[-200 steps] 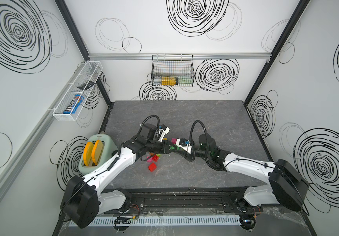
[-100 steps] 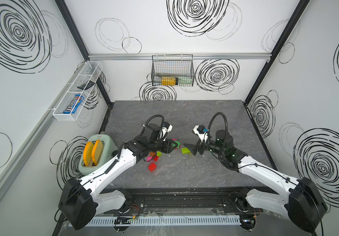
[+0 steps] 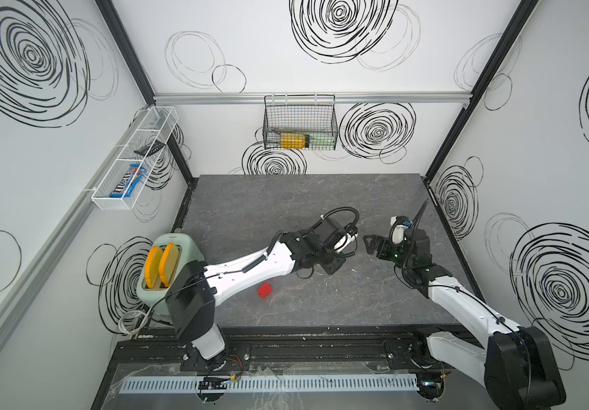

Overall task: Assemble the number 4 with lego
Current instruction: Assemble the lego brick with the lego brick.

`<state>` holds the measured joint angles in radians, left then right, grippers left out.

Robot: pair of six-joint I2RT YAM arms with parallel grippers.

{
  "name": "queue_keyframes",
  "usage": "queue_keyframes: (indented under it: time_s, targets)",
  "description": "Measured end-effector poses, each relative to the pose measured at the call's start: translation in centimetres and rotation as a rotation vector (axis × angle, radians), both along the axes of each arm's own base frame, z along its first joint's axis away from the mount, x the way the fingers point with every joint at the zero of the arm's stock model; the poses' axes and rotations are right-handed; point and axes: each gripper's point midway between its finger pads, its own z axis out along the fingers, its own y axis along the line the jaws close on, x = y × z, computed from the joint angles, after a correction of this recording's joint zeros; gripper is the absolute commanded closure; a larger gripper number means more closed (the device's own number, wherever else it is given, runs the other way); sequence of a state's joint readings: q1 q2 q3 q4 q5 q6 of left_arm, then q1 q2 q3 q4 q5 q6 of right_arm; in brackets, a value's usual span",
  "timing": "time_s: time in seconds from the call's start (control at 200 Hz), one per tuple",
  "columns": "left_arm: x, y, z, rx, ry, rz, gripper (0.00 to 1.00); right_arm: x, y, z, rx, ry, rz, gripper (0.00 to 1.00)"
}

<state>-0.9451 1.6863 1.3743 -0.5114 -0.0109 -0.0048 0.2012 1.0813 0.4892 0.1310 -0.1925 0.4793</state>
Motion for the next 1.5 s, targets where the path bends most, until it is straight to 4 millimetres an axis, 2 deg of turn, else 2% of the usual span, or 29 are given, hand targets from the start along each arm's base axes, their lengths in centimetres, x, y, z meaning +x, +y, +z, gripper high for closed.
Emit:
queue_keyframes:
  time_s: [0.14, 0.29, 0.43, 0.6, 0.866, 1.186, 1.501]
  targets:
    - [0.2, -0.4, -2.8, 0.111, 0.027, -0.052, 1.00, 0.0, -0.5, -0.1, 0.024, 0.016, -0.010, 0.03]
    - [0.8, -1.3, -3.5, 0.182, 0.034, -0.113, 1.00, -0.2, -0.3, -0.3, 0.031, 0.025, 0.002, 0.03]
    - [2.2, -2.7, -4.3, 0.236, 0.040, -0.157, 1.00, -0.5, -0.4, -0.6, 0.022, 0.039, 0.014, 0.03]
    - [3.5, -1.4, -6.6, 0.309, 0.092, -0.145, 1.00, -0.8, -0.2, -0.9, 0.011, 0.053, 0.031, 0.03]
    - [4.8, -0.3, -6.2, 0.300, 0.108, -0.130, 1.00, -0.9, -0.1, -0.9, 0.009, 0.056, 0.049, 0.03]
    - [4.3, 0.9, -6.6, 0.322, 0.152, -0.196, 1.00, -0.7, -0.1, -0.6, 0.009, 0.052, 0.050, 0.03]
    - [4.2, 0.8, -6.7, 0.333, 0.133, -0.273, 1.00, -0.6, -0.1, -0.4, 0.007, 0.048, 0.051, 0.03]
